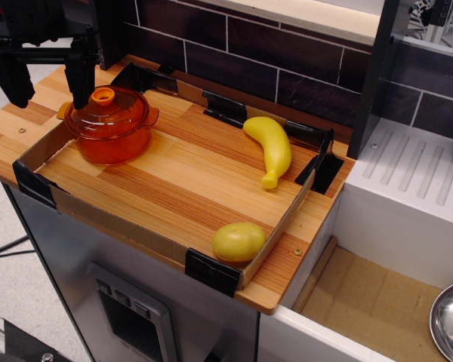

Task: Take lid off pot

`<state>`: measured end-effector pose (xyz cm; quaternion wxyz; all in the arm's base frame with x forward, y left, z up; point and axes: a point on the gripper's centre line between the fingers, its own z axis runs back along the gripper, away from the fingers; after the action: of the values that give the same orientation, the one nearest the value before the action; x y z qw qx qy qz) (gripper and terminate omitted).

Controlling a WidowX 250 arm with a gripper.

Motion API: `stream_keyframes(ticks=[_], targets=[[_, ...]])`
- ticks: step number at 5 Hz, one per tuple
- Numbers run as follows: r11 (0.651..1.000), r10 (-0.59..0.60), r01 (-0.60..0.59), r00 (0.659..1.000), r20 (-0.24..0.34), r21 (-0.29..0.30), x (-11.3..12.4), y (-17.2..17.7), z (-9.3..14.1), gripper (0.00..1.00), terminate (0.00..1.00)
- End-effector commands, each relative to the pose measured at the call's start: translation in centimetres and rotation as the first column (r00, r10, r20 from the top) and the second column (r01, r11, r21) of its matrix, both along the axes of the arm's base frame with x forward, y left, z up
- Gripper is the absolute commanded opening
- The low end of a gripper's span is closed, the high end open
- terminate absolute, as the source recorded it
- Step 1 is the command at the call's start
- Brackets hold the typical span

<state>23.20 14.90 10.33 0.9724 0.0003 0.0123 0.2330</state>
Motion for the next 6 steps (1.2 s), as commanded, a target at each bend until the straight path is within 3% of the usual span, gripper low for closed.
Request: stream_keyframes(ticks=[1, 2, 3, 4, 6], targets=[[1.000, 0.000, 0.000, 1.000, 0.000, 0.000, 0.0, 0.0, 0.0, 1.00, 0.00], [1.000, 0.000, 0.002, 0.998, 0.066, -0.023, 2.6, -0.6, 0.1, 1.00, 0.00], [0.998, -0.039, 0.042, 0.998, 0.057, -0.046, 4.8, -0.9, 0.1, 1.00, 0.00], [0.998, 0.003, 0.001, 0.998, 0.069, -0.058, 6.6, -0.6, 0.0, 1.00, 0.00], [1.000, 0.012, -0.010, 0.997, 0.072, -0.023, 7.2, 0.4, -1.1, 1.00, 0.00]])
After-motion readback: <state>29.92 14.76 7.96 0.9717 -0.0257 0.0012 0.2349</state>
